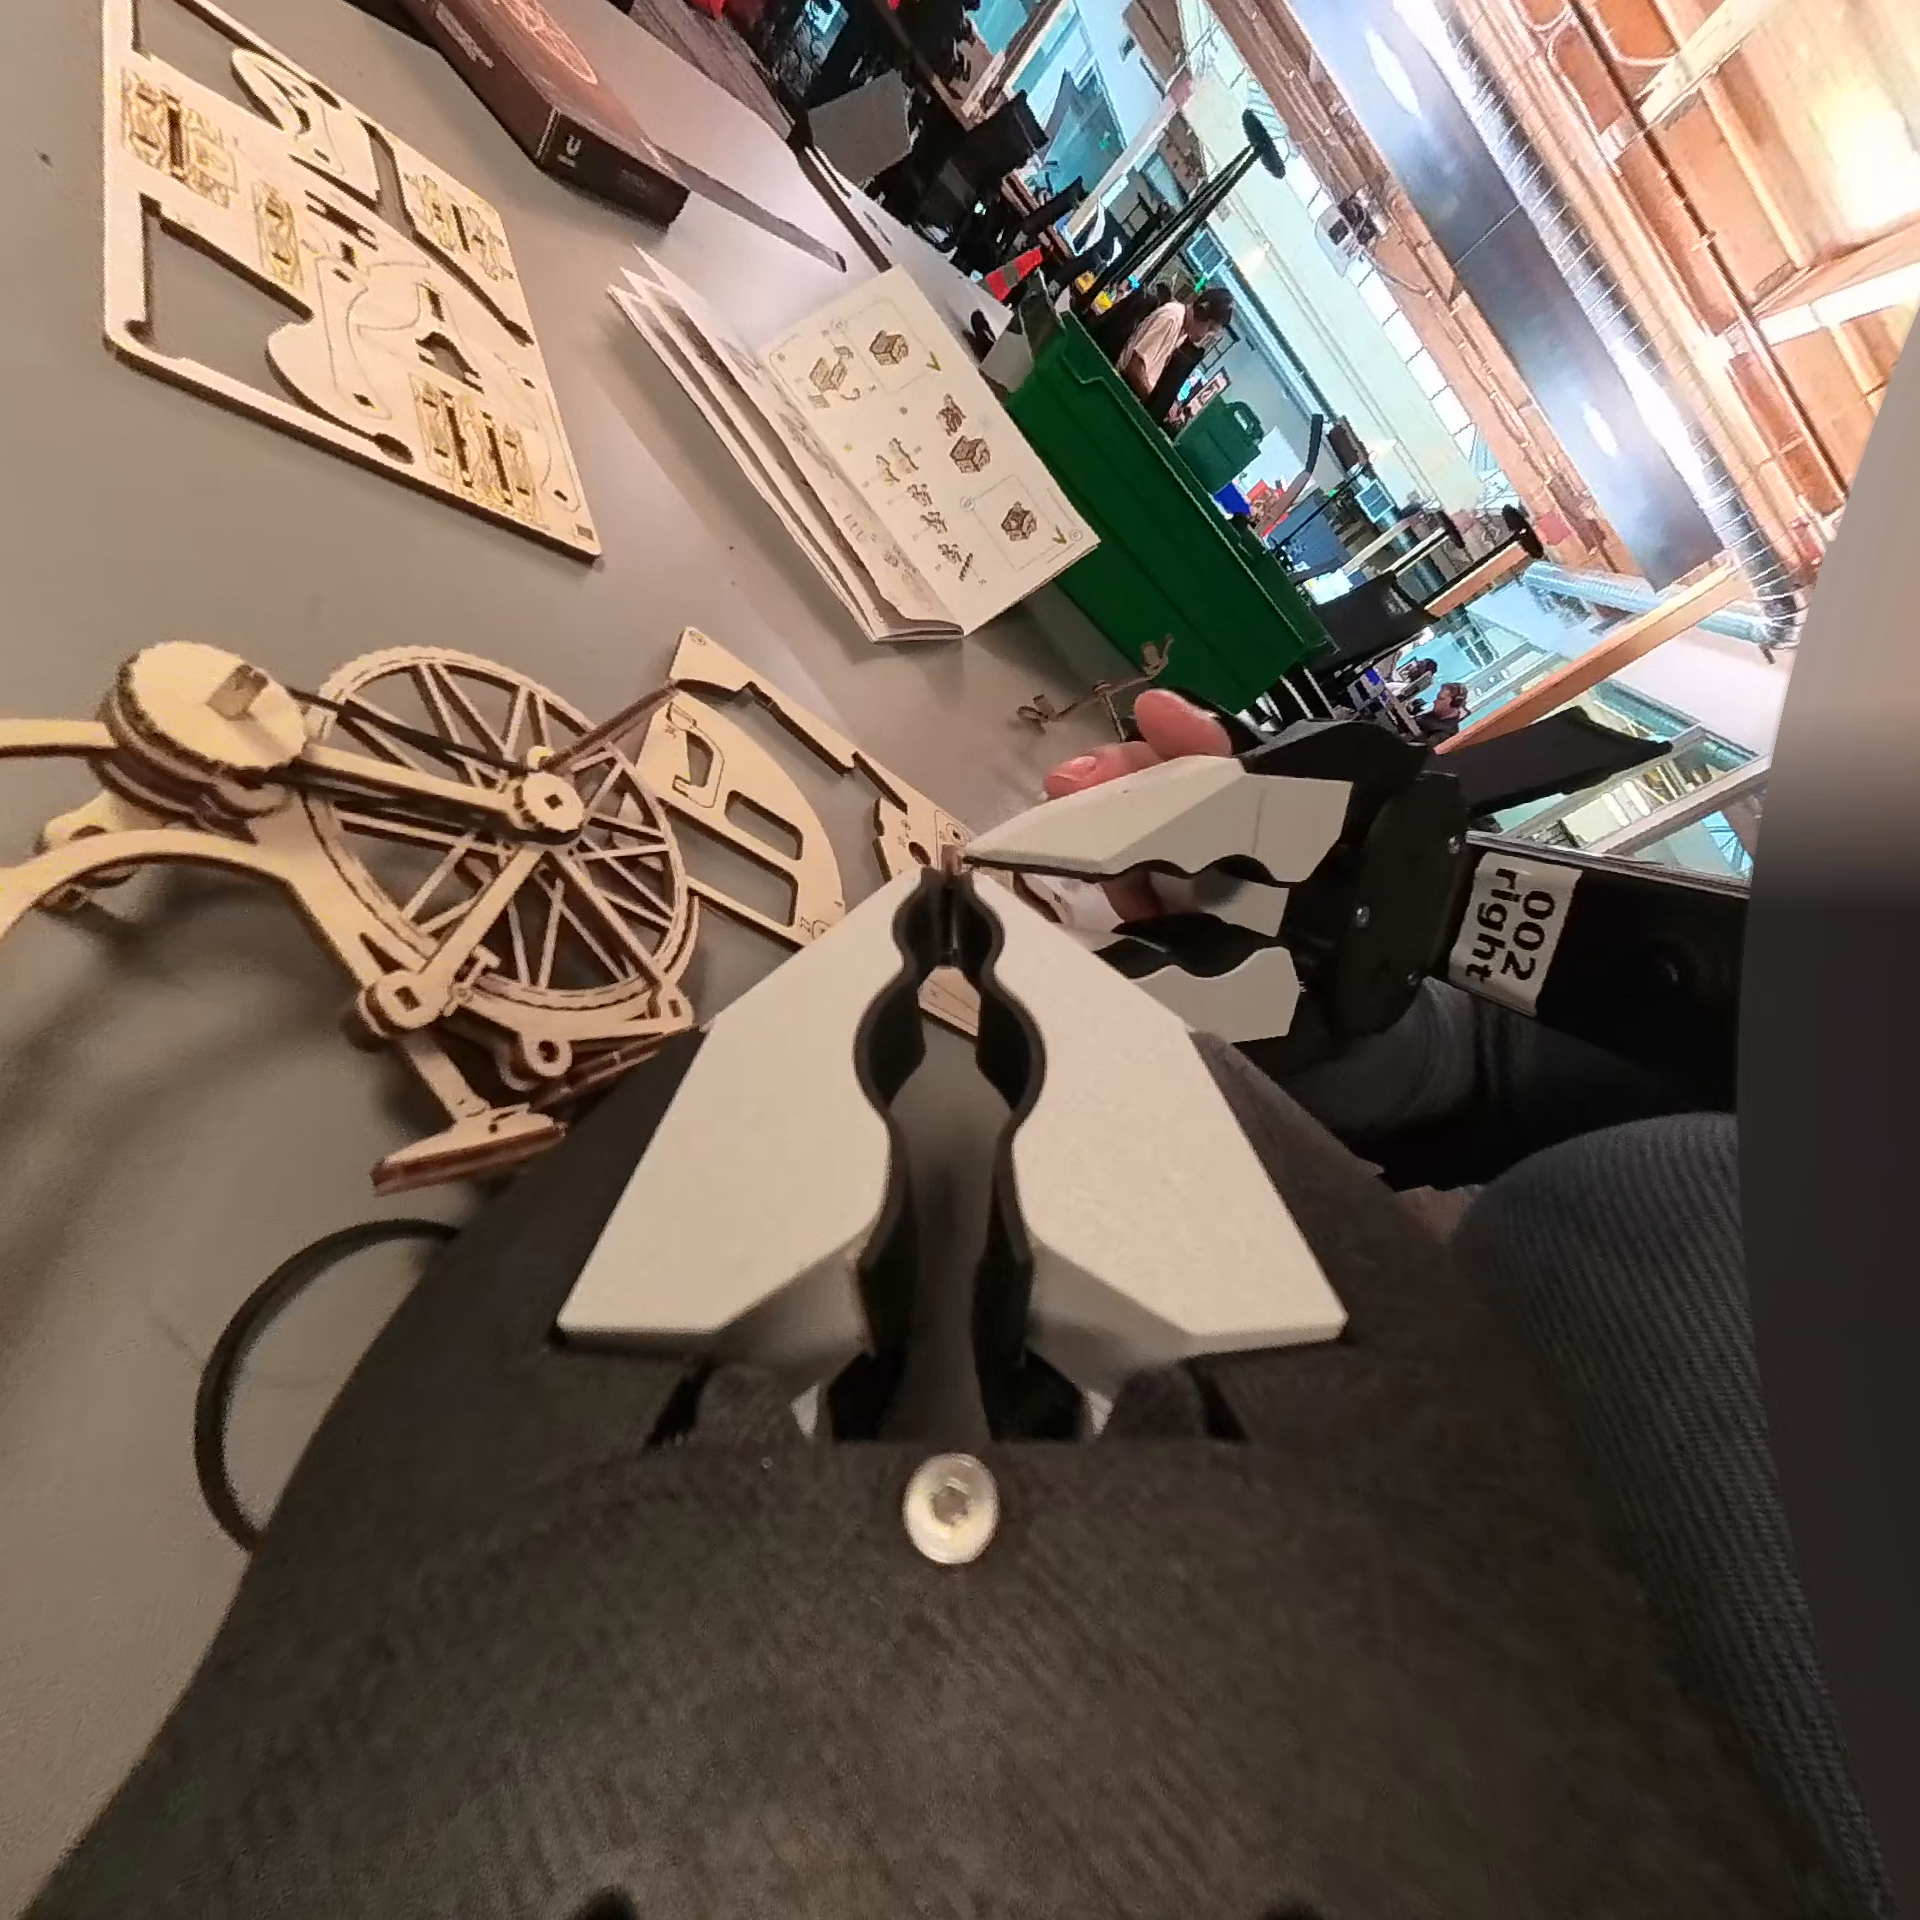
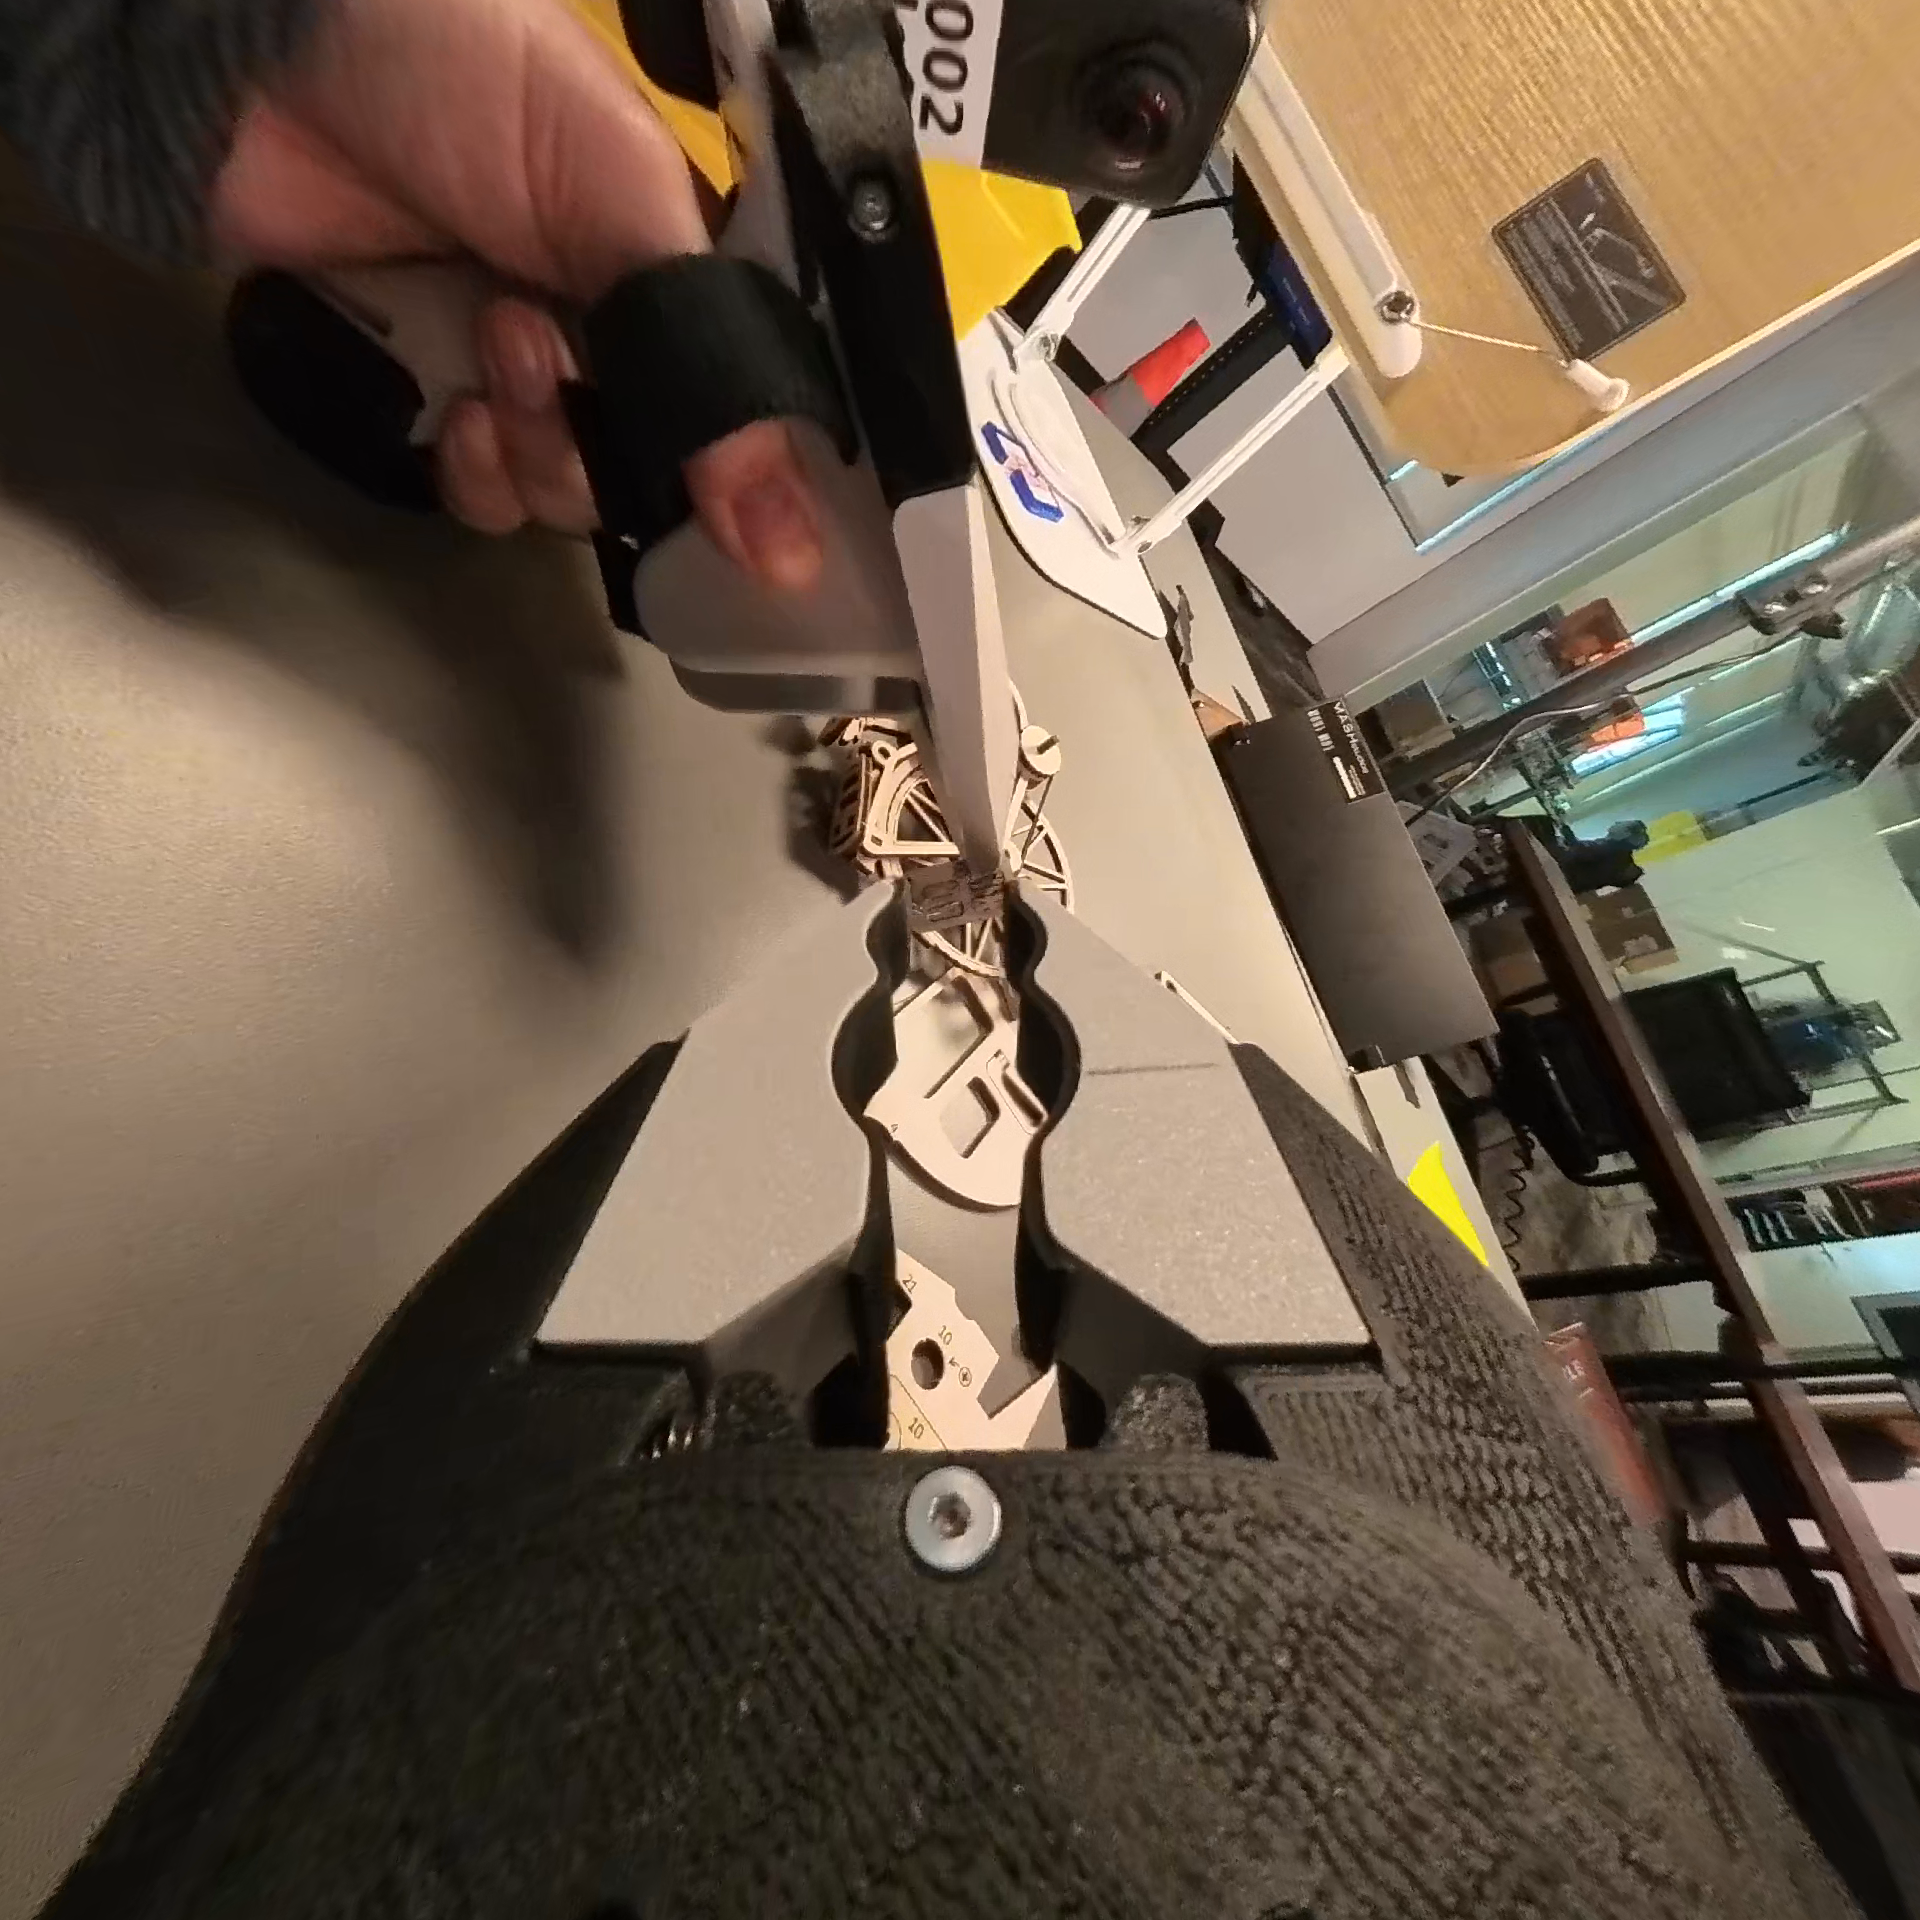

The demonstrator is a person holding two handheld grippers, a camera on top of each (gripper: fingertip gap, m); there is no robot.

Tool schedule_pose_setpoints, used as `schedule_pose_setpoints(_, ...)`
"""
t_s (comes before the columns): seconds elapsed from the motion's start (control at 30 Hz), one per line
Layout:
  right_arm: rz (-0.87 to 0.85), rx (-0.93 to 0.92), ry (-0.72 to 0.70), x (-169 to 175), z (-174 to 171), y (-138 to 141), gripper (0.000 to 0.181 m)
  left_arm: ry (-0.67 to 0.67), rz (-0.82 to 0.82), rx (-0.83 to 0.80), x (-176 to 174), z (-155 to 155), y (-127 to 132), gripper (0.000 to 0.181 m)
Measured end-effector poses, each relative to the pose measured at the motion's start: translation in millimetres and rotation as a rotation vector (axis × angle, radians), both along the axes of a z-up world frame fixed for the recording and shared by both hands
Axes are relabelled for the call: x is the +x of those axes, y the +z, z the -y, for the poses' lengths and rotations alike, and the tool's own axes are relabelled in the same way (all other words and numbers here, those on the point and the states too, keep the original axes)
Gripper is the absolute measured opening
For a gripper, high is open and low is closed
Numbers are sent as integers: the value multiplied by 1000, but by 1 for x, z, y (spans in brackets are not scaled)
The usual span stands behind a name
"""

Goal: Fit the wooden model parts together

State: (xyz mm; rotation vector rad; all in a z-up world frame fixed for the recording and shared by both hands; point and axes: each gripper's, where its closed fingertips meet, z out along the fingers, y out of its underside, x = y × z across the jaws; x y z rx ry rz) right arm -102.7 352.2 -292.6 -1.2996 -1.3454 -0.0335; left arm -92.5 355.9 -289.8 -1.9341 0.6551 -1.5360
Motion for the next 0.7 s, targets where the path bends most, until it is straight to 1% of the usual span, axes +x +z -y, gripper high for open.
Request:
schedule_pose_setpoints(0.27, -8, -55, 8, 0, 1, -3, 18, -12, -22, 12, 1, 3, -2, 2)
schedule_pose_setpoints(0.43, -43, -163, 30, 0, 3, -7, 22, 2, -37, 33, 1, 2, -3, 2)
schedule_pose_setpoints(0.53, -46, -220, 44, 1, 6, -8, 21, -3, -38, 43, 2, 3, -2, 2)
schedule_pose_setpoints(0.6, -48, -240, 48, 2, 7, -7, 22, 4, -28, 47, 2, 3, -1, 1)
schedule_pose_setpoints(0.7, -51, -258, 57, 1, 9, -6, 27, 18, -6, 45, 2, 2, 2, 1)
